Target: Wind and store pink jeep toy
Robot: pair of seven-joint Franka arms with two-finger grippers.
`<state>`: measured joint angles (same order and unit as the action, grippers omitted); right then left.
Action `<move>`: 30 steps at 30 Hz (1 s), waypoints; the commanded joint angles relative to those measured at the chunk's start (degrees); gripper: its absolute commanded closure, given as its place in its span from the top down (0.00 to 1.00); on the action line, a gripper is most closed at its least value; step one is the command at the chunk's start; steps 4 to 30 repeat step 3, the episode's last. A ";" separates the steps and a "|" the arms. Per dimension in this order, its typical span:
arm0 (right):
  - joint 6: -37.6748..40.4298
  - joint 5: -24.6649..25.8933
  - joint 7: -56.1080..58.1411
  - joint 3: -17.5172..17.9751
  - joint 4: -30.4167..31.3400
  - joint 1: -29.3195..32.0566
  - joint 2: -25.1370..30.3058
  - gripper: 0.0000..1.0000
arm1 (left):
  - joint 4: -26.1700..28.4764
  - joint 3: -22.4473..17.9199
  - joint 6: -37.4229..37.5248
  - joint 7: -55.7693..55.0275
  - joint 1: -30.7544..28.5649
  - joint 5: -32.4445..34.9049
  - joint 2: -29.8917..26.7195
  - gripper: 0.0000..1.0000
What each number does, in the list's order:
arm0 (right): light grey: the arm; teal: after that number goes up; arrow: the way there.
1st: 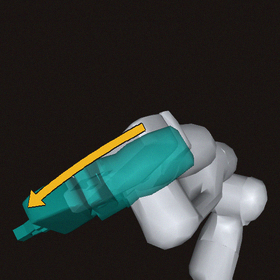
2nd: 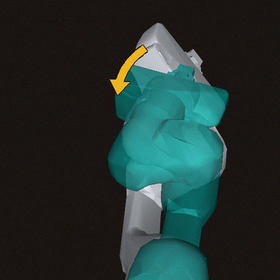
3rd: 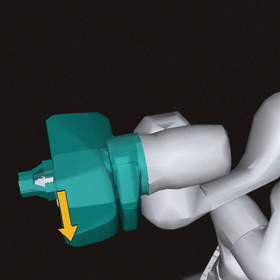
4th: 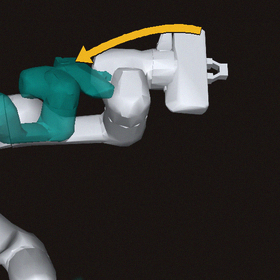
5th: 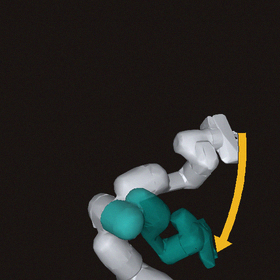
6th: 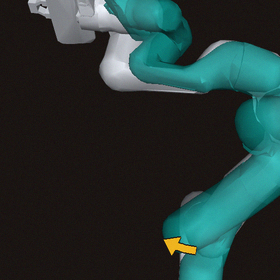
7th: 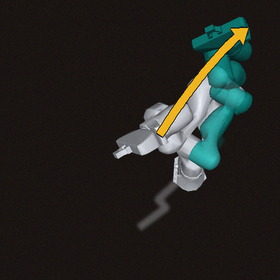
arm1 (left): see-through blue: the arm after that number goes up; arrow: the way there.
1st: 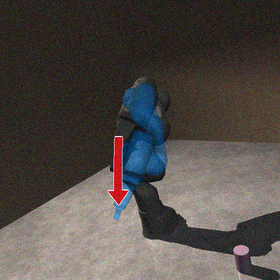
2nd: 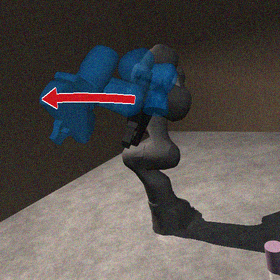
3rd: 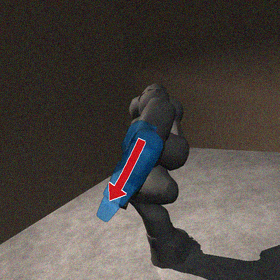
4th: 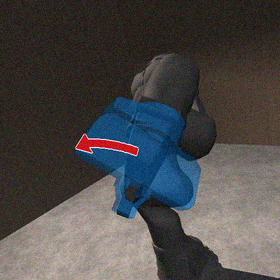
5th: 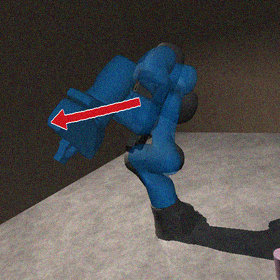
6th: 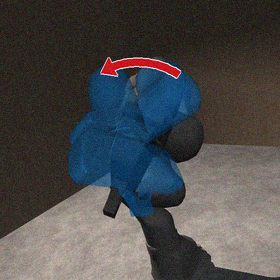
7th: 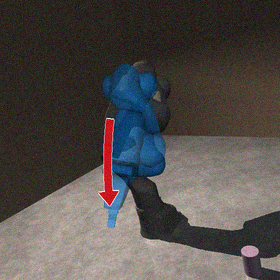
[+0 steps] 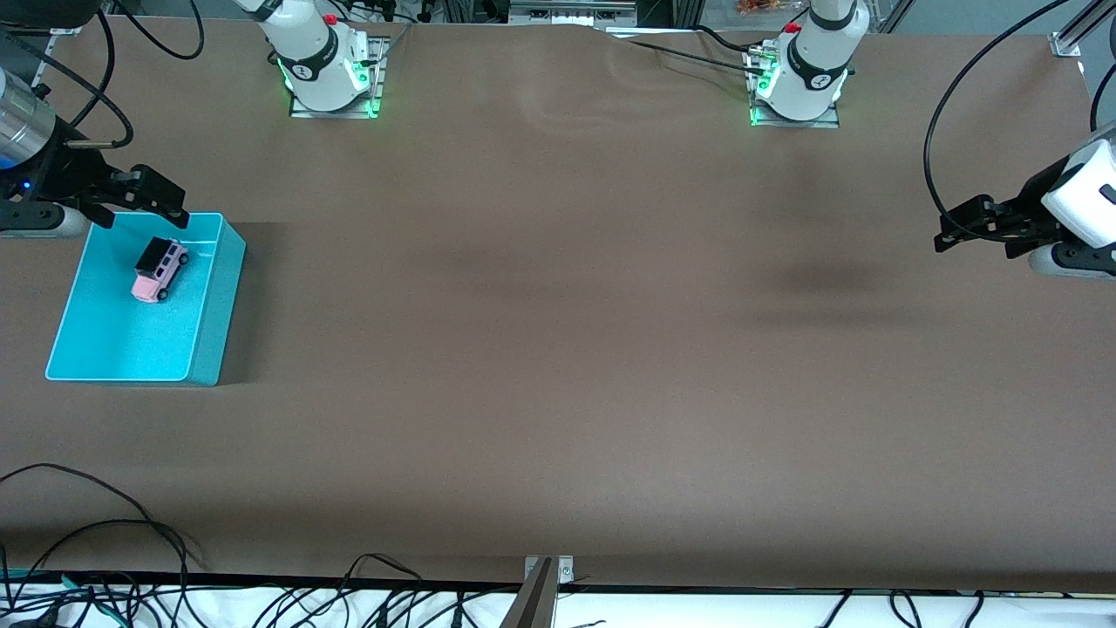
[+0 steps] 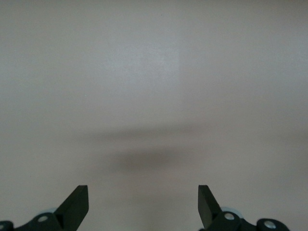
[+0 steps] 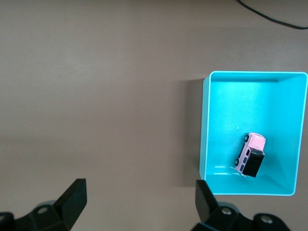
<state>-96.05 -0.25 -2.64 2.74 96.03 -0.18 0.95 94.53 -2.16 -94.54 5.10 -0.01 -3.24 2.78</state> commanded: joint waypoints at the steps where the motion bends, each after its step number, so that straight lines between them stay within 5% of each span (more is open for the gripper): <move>1: 0.68 -1.07 0.53 0.16 -0.49 0.53 -0.07 1.00 | -1.45 -0.04 1.11 -0.27 -0.25 -0.89 0.56 1.00; 30: 0.68 -1.07 0.53 0.16 -0.49 0.53 -0.07 1.00 | -1.45 -0.04 1.11 -0.35 -0.25 -0.89 0.56 1.00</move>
